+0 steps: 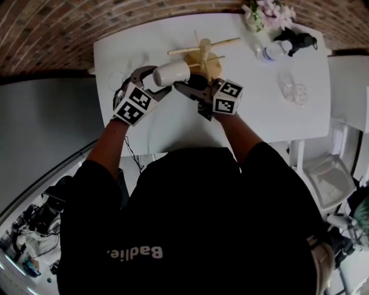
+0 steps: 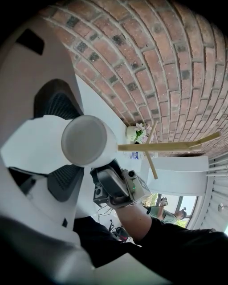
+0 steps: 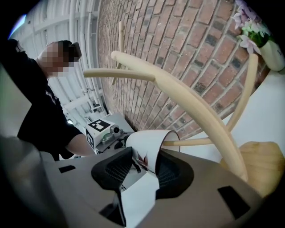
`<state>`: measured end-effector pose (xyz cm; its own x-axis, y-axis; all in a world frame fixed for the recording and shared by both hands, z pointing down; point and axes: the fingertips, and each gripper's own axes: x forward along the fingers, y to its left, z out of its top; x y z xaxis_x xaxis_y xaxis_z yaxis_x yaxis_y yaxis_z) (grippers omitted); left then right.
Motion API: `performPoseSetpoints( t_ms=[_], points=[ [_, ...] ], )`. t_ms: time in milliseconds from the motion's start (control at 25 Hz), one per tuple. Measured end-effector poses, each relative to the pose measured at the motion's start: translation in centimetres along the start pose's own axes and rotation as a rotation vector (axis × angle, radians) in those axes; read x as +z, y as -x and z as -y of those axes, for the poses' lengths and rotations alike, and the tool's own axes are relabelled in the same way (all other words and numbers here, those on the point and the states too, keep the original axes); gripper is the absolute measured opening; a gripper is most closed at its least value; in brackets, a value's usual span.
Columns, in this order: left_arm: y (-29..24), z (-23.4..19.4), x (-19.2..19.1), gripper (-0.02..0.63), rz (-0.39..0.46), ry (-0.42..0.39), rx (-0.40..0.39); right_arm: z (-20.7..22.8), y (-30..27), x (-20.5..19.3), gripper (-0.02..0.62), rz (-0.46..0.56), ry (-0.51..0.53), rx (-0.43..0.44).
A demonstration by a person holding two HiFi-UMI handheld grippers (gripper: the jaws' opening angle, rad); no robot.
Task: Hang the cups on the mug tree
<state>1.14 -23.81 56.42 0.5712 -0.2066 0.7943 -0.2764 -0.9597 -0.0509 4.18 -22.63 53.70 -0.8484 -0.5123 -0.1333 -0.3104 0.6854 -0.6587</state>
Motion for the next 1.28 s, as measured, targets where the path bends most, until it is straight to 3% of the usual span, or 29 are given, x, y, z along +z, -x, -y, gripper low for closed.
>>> performPoseSetpoints(
  t_ms=[1280],
  points=[
    [-5.5,0.7,-0.1,0.313,-0.062,-0.011,-0.034,4.0,3.3,-0.8,0.184,-0.022,-0.041,-0.081]
  ],
)
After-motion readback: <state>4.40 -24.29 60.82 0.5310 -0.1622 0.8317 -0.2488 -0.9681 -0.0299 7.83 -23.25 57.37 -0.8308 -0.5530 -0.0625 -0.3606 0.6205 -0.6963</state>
